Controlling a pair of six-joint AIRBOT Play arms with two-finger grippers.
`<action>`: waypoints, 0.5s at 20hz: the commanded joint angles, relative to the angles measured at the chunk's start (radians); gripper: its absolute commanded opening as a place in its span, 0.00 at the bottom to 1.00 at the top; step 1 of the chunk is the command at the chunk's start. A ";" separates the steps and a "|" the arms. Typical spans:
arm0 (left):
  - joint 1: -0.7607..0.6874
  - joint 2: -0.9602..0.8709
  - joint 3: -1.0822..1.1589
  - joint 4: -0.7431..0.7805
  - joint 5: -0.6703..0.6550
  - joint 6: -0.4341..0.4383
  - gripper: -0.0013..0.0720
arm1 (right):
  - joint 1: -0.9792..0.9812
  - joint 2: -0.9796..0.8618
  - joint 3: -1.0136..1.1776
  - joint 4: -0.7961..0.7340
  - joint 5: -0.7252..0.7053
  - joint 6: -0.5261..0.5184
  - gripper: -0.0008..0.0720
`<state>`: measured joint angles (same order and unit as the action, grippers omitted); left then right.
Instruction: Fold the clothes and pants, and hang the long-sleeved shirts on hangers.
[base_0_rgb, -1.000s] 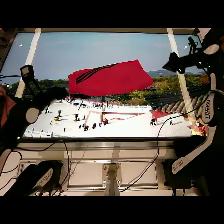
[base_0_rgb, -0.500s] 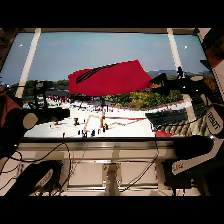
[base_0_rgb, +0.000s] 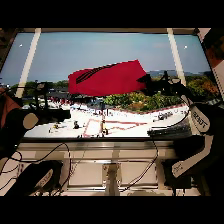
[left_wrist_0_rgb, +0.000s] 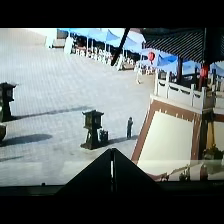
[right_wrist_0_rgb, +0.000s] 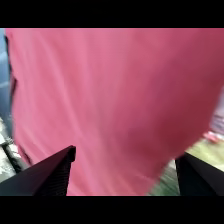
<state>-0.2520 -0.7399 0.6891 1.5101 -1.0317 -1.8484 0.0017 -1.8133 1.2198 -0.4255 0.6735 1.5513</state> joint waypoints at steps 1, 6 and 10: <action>-0.001 0.000 0.000 0.000 -0.001 0.024 0.04 | 0.056 -0.061 0.057 -0.014 -0.083 0.093 0.97; -0.001 0.000 0.000 0.000 -0.001 0.024 0.04 | 0.109 -0.079 0.145 -0.016 -0.228 0.115 0.66; -0.001 0.000 0.000 0.000 -0.001 0.024 0.04 | 0.066 -0.078 0.145 -0.085 -0.185 0.115 0.02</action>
<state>-0.2520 -0.7399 0.6891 1.5097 -1.0328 -1.8252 0.0872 -1.8900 1.3521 -0.4805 0.4847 1.6550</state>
